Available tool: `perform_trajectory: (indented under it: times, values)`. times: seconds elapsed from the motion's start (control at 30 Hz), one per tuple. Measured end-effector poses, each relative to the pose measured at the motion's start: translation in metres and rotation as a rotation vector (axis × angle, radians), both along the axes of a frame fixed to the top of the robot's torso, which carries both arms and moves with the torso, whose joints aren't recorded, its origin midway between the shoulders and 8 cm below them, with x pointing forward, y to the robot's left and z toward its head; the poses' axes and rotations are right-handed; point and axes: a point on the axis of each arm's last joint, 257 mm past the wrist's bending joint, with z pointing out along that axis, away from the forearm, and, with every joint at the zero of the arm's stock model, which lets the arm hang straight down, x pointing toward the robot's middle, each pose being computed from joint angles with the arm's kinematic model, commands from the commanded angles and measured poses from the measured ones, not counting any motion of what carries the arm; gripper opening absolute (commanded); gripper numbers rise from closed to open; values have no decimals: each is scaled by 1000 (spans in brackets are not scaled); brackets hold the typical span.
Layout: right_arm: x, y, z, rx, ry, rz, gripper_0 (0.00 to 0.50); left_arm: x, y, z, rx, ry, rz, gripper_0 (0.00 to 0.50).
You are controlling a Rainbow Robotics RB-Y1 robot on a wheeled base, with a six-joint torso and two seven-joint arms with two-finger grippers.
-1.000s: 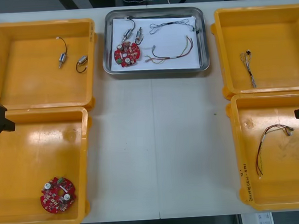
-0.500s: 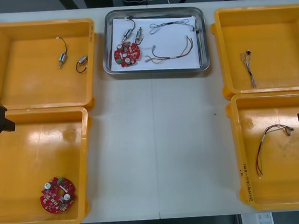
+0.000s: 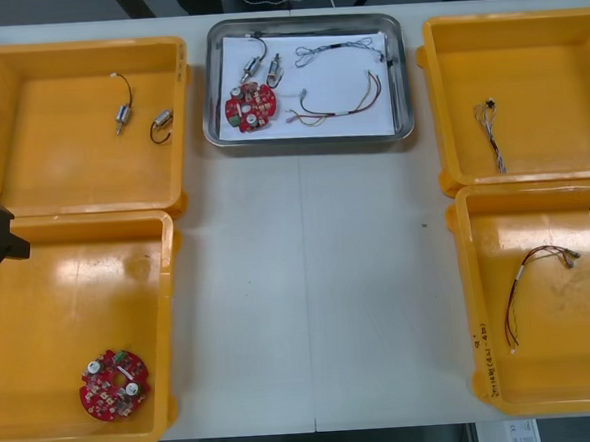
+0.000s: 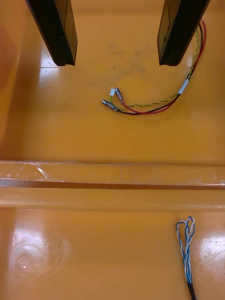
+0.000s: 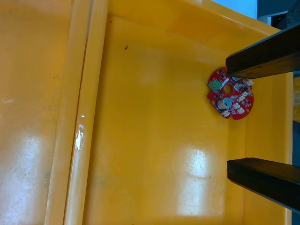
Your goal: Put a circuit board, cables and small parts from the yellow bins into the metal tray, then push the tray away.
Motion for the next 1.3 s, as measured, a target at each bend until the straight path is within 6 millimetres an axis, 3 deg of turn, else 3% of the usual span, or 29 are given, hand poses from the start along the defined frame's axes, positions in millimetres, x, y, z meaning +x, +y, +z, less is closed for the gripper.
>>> perform_trajectory:
  times: [1.3]
  values:
    - [4,4,-1,2,24,31,500,0,0,0,0,0,0,500]
